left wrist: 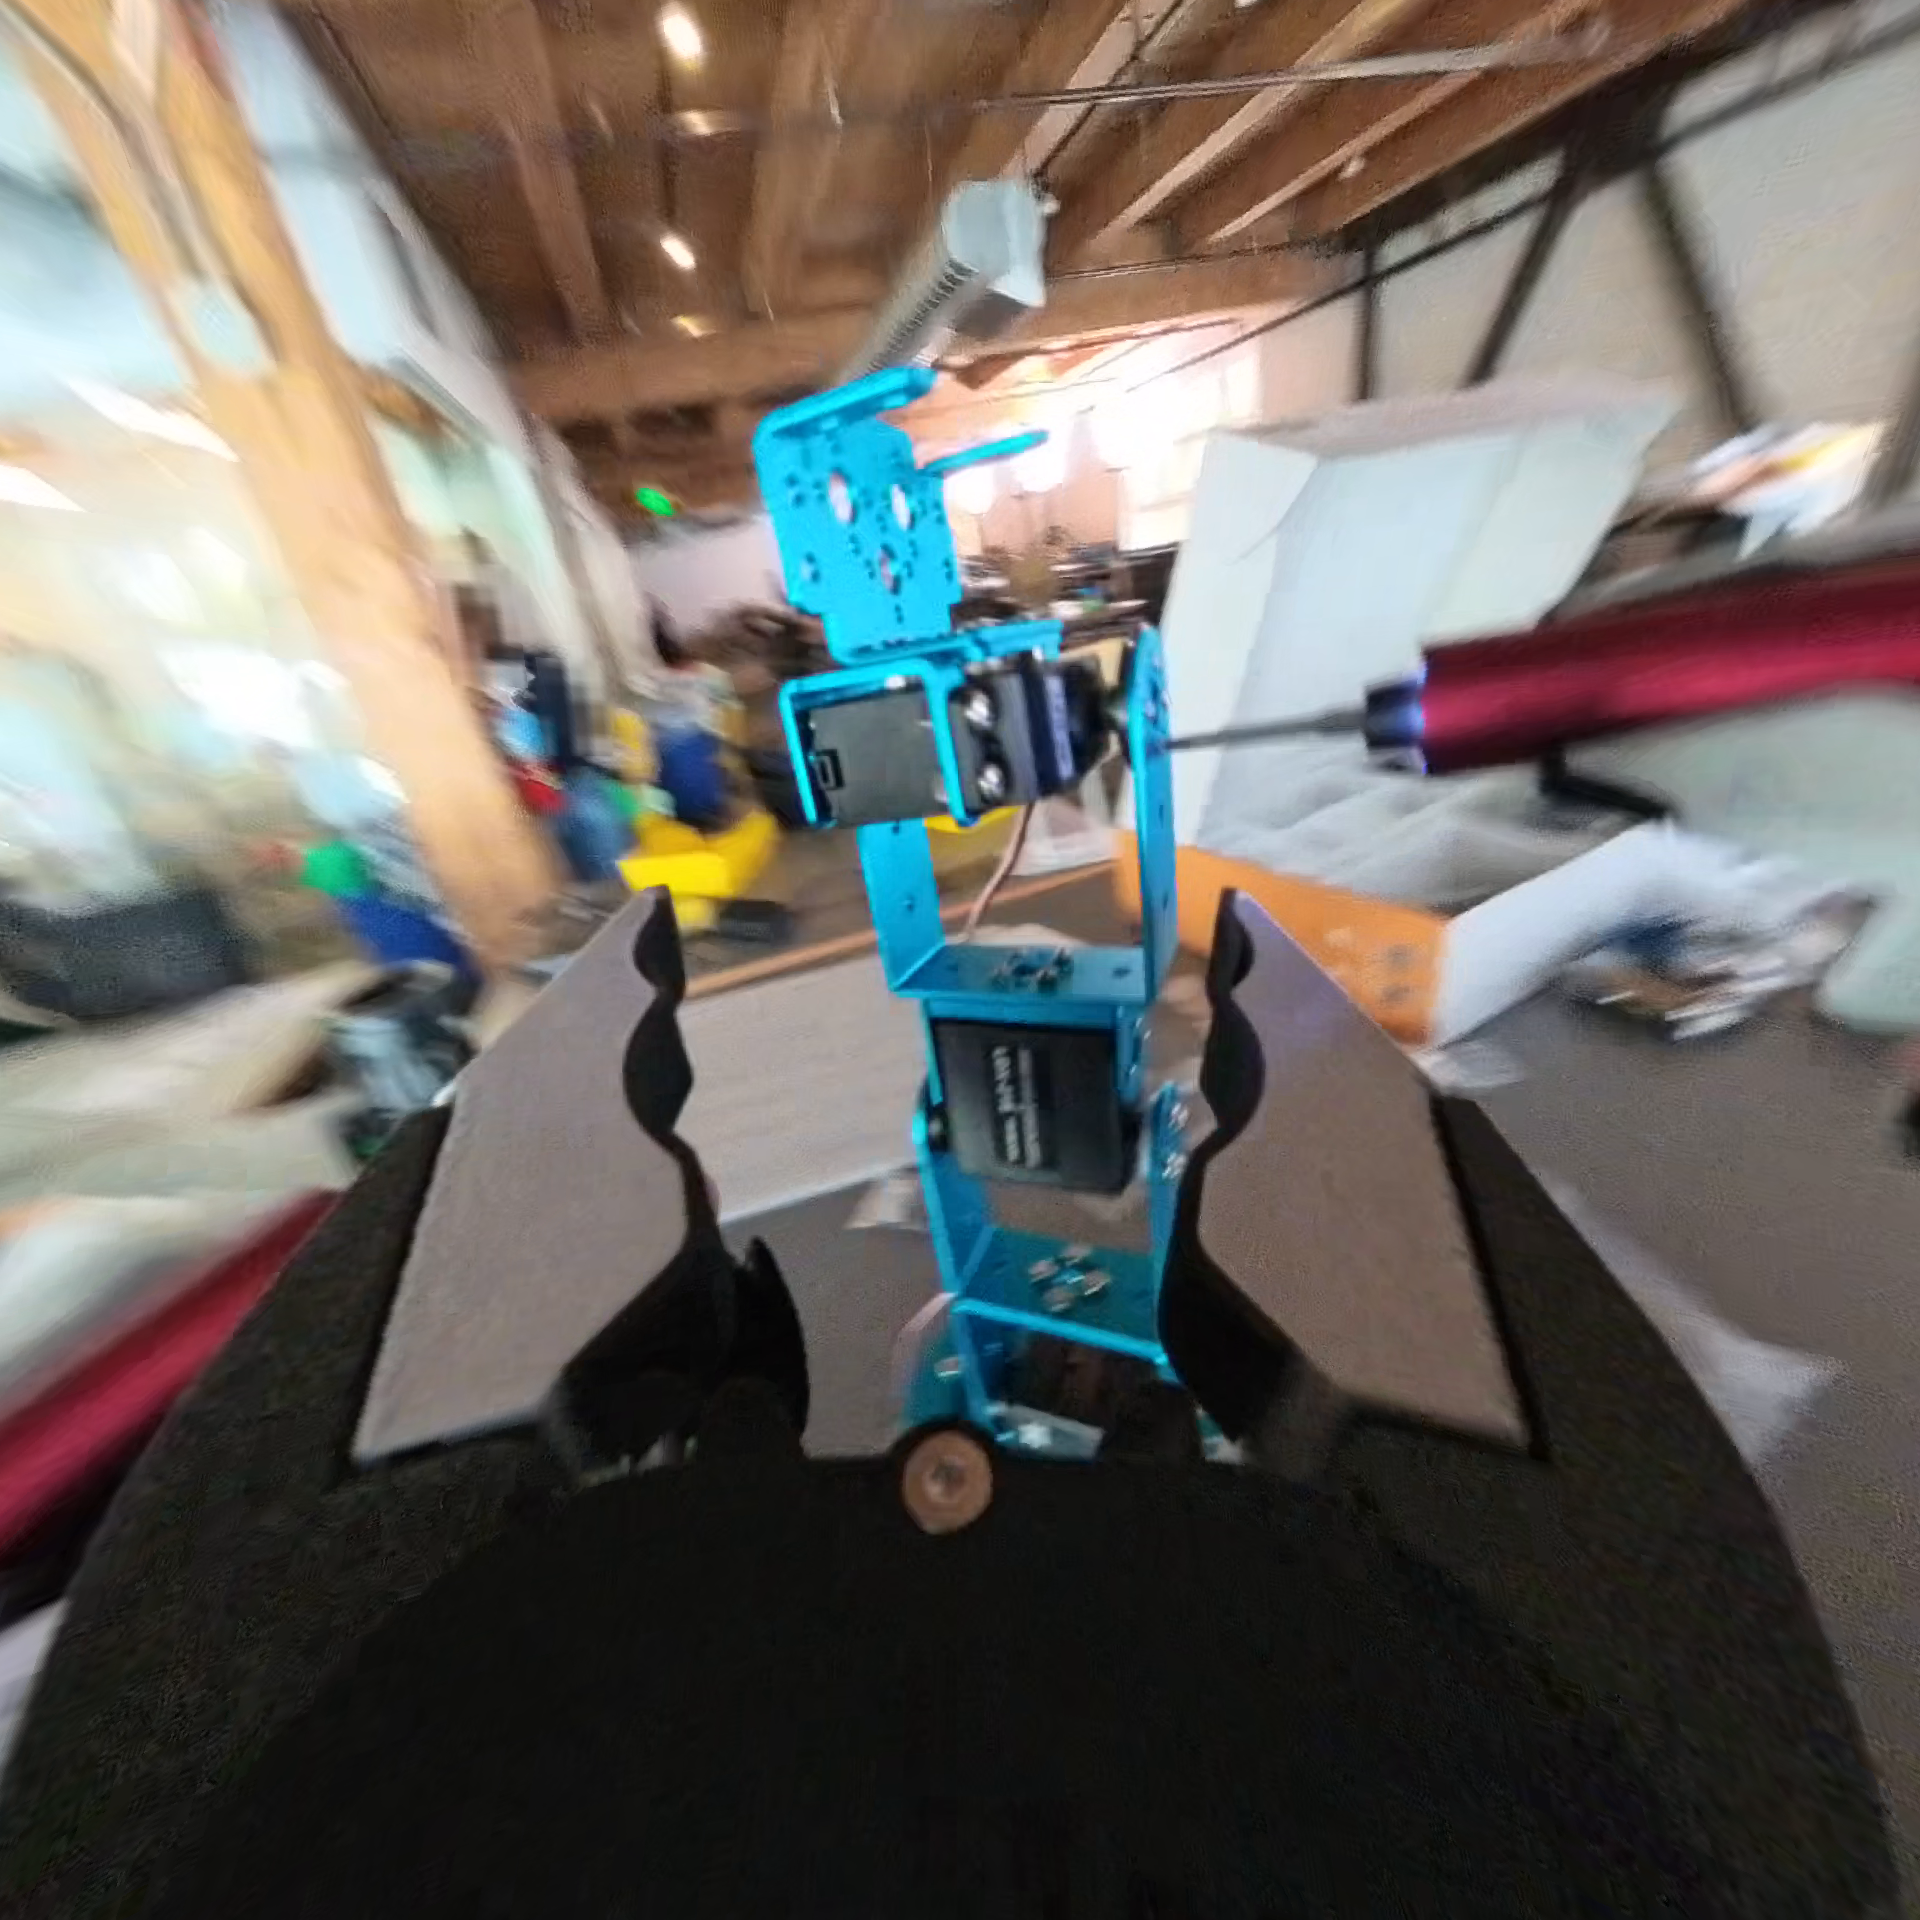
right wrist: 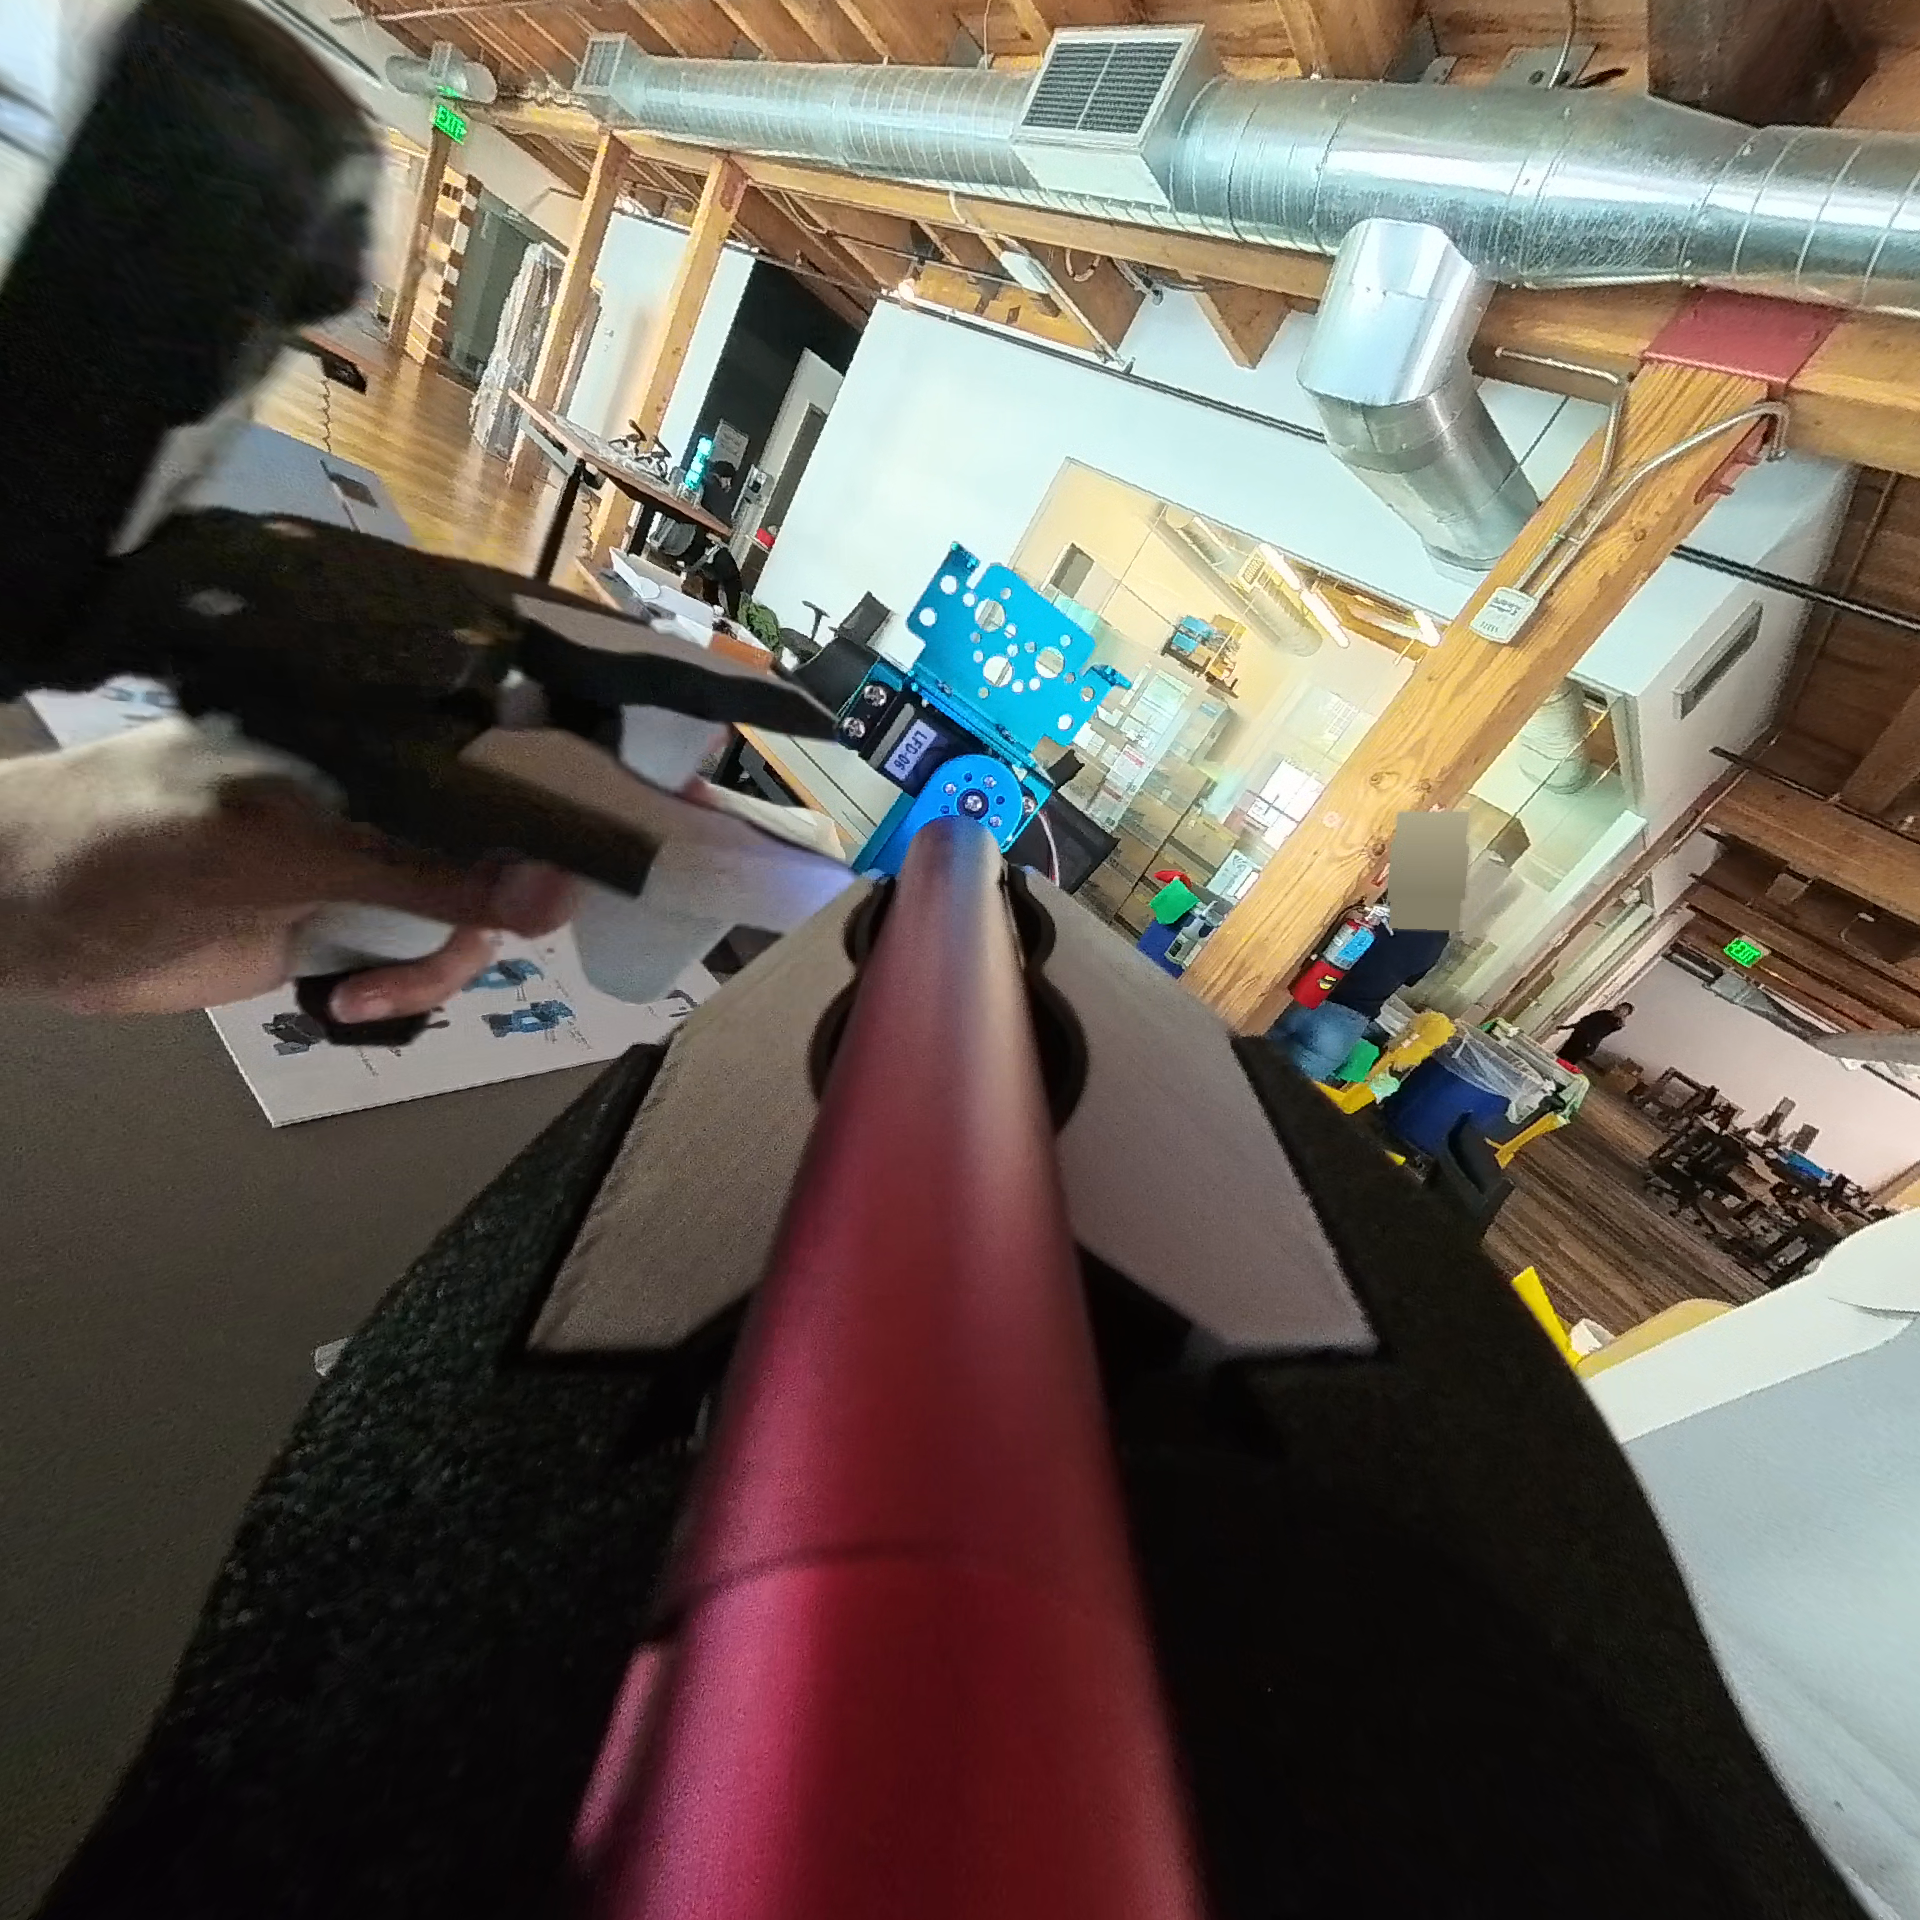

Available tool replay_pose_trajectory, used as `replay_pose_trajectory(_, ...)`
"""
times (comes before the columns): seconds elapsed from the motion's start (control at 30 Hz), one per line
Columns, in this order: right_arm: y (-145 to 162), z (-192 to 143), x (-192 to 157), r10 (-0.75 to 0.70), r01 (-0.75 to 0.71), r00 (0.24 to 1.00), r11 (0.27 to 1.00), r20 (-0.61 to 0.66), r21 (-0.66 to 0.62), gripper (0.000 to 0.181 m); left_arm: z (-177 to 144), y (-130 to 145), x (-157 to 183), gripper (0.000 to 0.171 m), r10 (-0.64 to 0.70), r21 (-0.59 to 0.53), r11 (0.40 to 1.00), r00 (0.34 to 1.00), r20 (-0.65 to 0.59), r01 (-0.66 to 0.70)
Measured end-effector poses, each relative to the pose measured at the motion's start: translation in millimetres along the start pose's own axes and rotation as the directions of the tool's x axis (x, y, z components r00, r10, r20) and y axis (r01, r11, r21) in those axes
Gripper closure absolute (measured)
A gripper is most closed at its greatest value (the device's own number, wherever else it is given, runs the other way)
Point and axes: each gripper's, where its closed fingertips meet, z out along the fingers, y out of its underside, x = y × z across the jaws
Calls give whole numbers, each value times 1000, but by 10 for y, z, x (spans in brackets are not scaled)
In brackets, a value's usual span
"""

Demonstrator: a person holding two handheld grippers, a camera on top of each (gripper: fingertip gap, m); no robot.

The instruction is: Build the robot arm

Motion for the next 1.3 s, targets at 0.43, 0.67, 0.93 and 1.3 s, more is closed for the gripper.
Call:
replay_pose_trajectory(0.43,26,-4,-15,44,-43,999,999,-14,19,159,277,-39,169,105,-163,-10,986,960,-230,165)
replay_pose_trajectory(0.67,52,-6,-17,68,-66,997,996,-40,52,159,279,-33,167,104,-156,-11,987,961,-226,158)
replay_pose_trajectory(0.93,24,2,11,83,-82,996,996,-27,39,159,173,44,101,97,-186,-98,981,962,-203,169)
replay_pose_trajectory(1.3,15,7,-29,40,-38,999,998,-28,41,159,-312,-259,874,115,-855,-362,438,256,-451,823)
